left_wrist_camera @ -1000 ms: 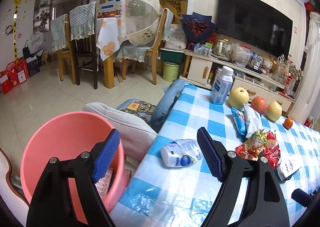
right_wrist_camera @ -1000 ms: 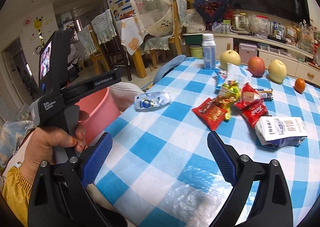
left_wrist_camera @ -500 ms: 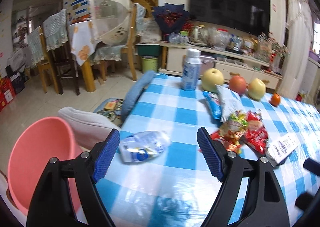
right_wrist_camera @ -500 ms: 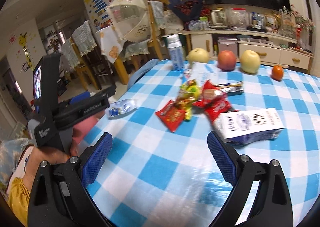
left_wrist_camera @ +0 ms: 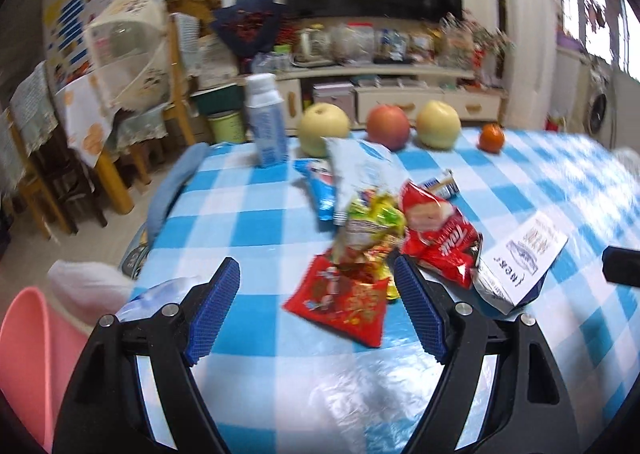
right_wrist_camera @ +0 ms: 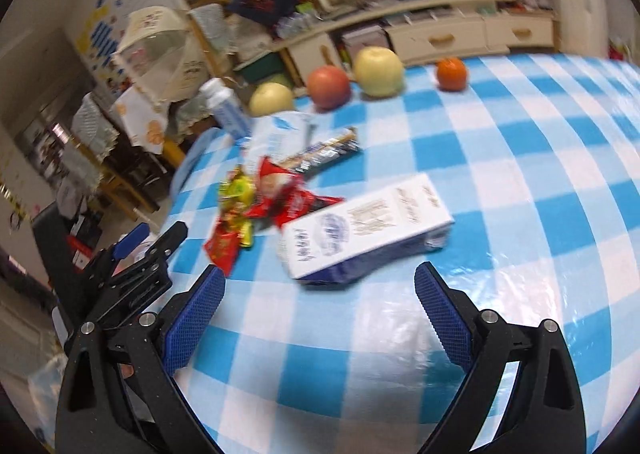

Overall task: Collect trash
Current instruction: 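Grasp the yellow snack bag with the left tool while the right tool grasps the milk carton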

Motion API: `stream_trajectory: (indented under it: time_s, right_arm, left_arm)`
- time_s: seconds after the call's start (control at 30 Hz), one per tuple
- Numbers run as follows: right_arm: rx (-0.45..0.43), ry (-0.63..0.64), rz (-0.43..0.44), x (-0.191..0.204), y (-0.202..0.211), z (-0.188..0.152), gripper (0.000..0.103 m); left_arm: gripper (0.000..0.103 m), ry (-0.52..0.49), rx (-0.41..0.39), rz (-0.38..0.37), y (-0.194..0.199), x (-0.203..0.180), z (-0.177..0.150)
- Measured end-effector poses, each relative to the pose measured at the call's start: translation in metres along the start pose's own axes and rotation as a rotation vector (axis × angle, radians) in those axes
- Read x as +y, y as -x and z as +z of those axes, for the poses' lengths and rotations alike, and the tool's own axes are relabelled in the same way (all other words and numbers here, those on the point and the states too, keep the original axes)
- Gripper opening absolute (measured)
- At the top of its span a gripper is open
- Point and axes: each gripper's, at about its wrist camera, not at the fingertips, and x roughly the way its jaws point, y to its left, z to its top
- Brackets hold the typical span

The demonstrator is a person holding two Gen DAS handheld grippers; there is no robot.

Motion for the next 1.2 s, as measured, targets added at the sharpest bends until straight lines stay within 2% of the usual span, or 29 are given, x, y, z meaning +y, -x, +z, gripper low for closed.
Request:
stream_trajectory:
  time_s: [0.2,0.57,0.6,0.67,0.83,1.03,1.2]
  right_arm:
    - [0.074,-0.134,0.031,-0.039,-0.015,0.005,0.095]
    - [0.118,-0.182,0.090,-0.049,-0.042,0.018,0.093]
    - [0.120,-0.182,0.093,-0.049,-0.045,0.019,0.091]
    - [0.124,-0.179,0.096,-0.048,-0.051,0.022,0.085]
    - [0.111,-0.176,0.054,-0.049,-0.061,0.032,0.085]
    - [0.050,-0.068,0.007,-0.035,-0.069,0.051,0.085]
    - [0.071,-0.024,-0.033,-0.026,-0.090,0.052,0.086]
  left_arm:
    - [0.080,-0.069,0.053,0.003,-0.033,-0.016,0.006]
    - [0.077,-0.018,0.117,-0.044,-0.070,-0.007,0.013]
    - [0.076,-0.010,0.127,-0.052,-0.073,-0.007,0.013]
    - [0.065,0.000,0.148,-0.067,-0.078,-0.008,0.012]
    - [0.062,0.038,0.173,-0.105,-0.084,-0.012,0.012]
    - [0.059,0.081,0.187,-0.191,-0.084,-0.018,0.012]
    - [0.059,0.014,0.191,-0.247,-0.081,-0.034,0.011]
